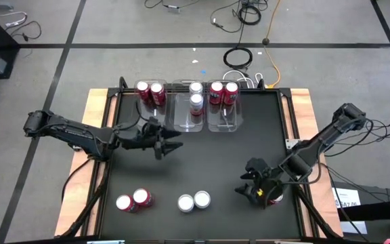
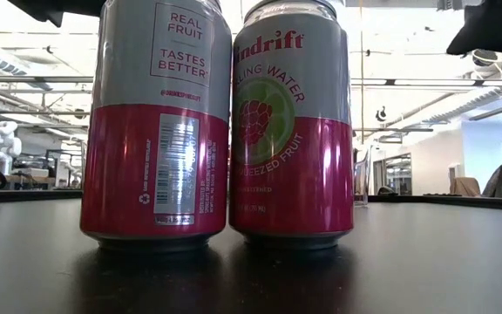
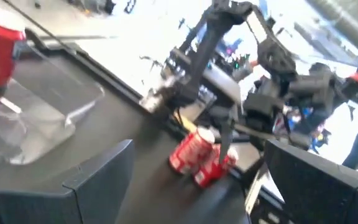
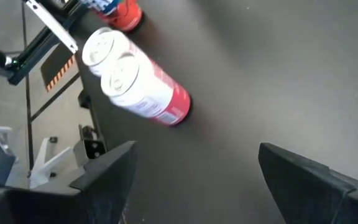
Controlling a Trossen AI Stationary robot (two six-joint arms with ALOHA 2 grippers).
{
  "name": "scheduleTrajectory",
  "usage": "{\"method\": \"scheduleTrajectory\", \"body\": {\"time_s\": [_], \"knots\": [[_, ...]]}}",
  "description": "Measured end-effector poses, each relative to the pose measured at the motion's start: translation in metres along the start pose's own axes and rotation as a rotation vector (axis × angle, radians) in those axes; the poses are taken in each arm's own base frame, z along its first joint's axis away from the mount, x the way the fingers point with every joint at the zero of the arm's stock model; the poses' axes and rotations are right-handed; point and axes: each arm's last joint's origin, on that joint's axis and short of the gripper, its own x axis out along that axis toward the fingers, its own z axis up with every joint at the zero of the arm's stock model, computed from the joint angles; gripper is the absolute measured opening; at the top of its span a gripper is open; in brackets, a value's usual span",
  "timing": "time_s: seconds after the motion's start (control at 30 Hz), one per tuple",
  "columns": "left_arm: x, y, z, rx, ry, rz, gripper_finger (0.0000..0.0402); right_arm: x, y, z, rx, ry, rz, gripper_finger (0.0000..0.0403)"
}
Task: Sort soda cans
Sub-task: Put the right orange soda can into the right transparent bin
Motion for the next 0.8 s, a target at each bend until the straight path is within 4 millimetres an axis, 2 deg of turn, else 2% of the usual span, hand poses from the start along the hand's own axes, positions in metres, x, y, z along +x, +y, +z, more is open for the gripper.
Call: {"method": "scheduleTrajectory", "body": {"time_s": [0.33,0.7,0.8], "knots": [[0.0,0.004,-0.001,0.014,-0.017,0.081,0.0379,-0.002,0.004,-0.003,0.013,-0.002,0.031,0.0329],[-0.001,0.009,-0.009,0.085,0.082,0.108,0.0399,-0.002,0.008,0.001,0.039,-0.097,0.05,0.0329],[-0.001,0.009,-0.011,0.11,0.158,0.128,0.04,-0.002,0.009,0.002,0.046,-0.113,0.057,0.0329]]}}
